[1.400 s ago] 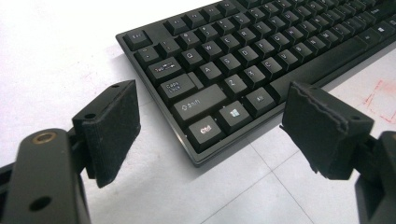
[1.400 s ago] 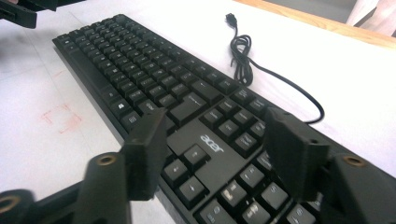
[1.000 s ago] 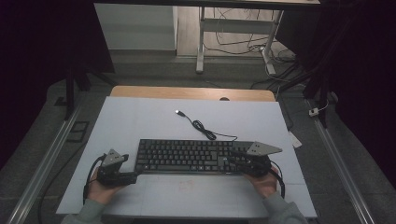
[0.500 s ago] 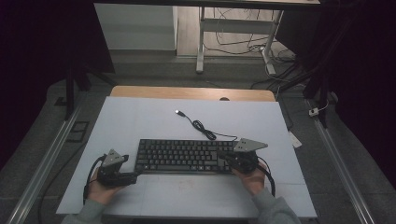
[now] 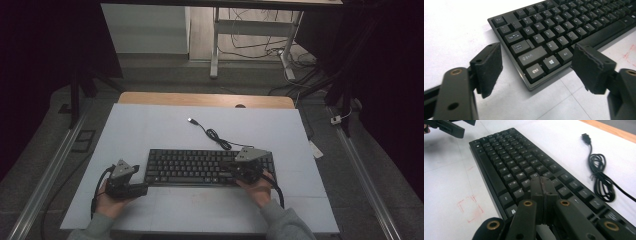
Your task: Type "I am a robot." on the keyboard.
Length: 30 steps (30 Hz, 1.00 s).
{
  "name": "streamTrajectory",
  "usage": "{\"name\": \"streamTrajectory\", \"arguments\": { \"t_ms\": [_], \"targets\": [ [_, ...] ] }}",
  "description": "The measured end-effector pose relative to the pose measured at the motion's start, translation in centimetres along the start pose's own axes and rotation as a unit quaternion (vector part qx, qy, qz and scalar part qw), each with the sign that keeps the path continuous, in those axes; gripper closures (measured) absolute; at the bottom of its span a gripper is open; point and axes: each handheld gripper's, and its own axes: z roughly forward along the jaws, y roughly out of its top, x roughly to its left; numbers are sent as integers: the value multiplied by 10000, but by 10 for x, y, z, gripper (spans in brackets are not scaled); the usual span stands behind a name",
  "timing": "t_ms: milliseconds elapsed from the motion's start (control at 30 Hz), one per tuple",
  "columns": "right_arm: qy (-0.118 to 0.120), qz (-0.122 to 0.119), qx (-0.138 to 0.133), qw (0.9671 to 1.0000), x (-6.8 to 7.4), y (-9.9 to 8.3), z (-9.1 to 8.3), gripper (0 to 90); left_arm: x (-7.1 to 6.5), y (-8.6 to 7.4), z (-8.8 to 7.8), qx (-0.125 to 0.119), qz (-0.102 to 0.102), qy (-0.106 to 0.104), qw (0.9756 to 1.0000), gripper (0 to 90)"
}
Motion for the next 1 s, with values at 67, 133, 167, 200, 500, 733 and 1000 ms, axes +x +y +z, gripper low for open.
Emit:
{"name": "streamTrajectory", "arguments": {
  "t_ms": [67,133,167,200,500,733,1000],
  "targets": [
    [26,-16,47,10000,1,2,4,900,1,0,1,-19,-21,55,10000,309],
    [55,-24,71,10000,3,3,9,900,2,1,2,-36,-32,86,10000,347],
    [68,-8,67,10000,3,4,11,900,2,1,3,-46,-37,107,9999,367],
    [69,-17,95,9999,3,6,15,900,2,1,3,-65,-30,131,9999,410],
    [158,-36,168,9997,7,13,31,900,1,4,12,10,128,140,9998,676],
    [219,-86,178,9996,10,19,40,900,-1,6,17,139,347,210,9991,884],
    [236,-80,210,9995,11,24,47,900,-1,7,23,290,467,252,9982,886]
  ]
}}
